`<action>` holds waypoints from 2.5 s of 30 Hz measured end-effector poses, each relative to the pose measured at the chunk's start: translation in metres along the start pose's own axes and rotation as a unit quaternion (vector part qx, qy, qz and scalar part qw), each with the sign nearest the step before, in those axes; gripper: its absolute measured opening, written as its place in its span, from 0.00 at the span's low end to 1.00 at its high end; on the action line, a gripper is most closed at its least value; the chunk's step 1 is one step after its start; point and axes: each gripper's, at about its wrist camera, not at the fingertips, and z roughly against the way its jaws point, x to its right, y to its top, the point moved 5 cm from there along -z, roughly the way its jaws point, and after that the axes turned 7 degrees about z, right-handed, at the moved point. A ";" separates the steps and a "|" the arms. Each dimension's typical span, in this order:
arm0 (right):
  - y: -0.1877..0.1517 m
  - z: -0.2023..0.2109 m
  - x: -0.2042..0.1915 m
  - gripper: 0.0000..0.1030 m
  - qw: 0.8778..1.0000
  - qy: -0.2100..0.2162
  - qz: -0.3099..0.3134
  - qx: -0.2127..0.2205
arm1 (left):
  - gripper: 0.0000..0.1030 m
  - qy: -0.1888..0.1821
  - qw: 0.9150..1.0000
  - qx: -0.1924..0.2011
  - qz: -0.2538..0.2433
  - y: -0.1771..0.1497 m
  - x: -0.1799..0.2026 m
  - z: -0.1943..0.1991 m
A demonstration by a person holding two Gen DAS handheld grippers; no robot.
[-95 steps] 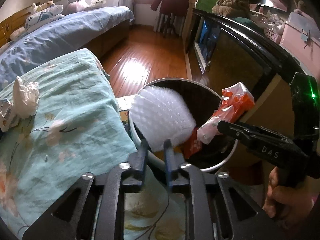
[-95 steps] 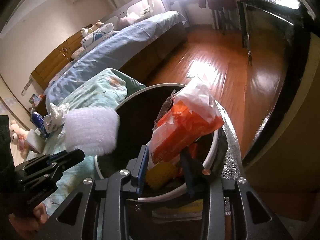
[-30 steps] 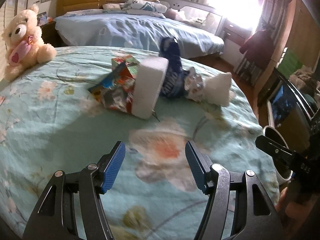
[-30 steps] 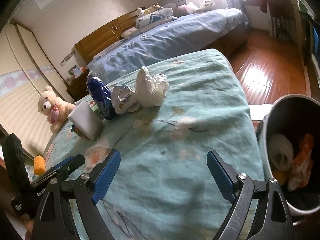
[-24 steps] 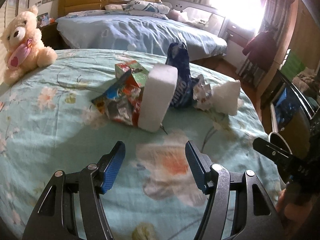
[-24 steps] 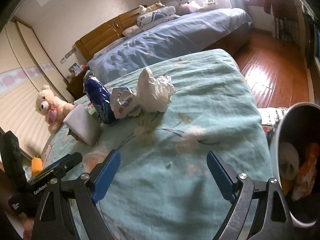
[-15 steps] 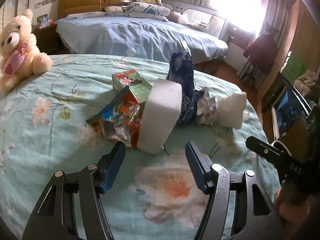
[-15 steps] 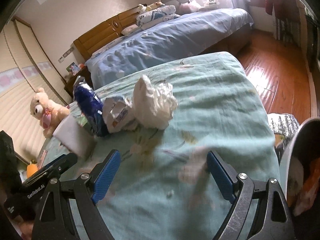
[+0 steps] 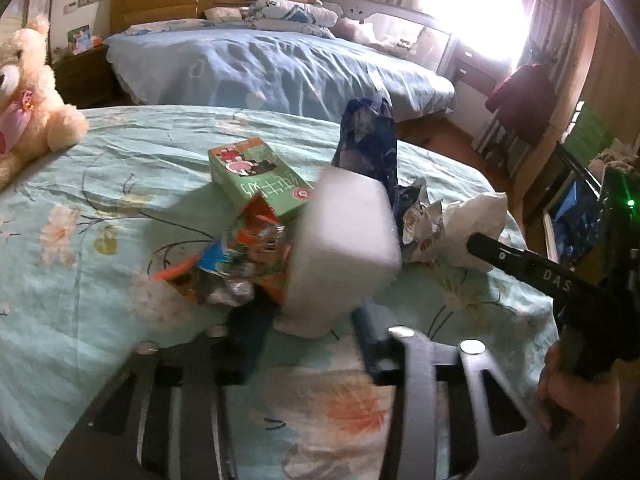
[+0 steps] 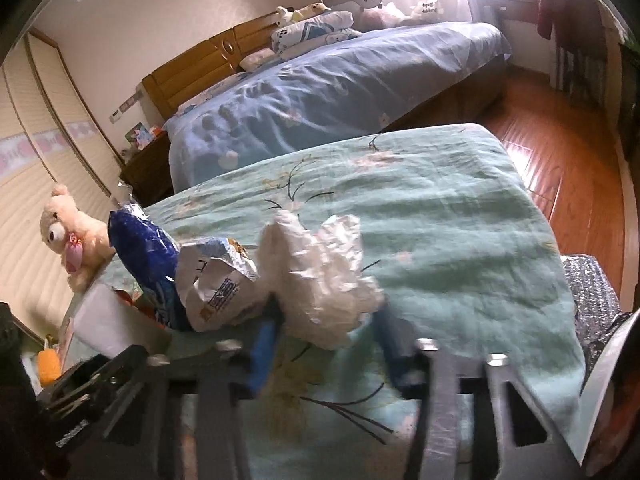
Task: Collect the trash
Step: 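Grasp the white foam block with left tool while right tool grasps the crumpled tissue, then carry the foam block with left tool toward the bin while right tool carries the tissue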
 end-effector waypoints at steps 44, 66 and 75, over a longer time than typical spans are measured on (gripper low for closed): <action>-0.089 0.129 0.040 0.28 0.996 -0.001 -0.074 0.040 | 0.27 -0.090 0.993 -0.016 -0.069 -0.078 0.065 0.066; -0.096 0.138 0.037 0.28 0.995 0.005 -0.083 0.047 | 0.50 -0.083 0.993 -0.002 -0.079 -0.090 0.048 0.089; -0.099 0.136 0.037 0.28 0.996 0.007 -0.084 0.040 | 0.50 -0.081 0.994 -0.005 -0.076 -0.099 0.046 0.088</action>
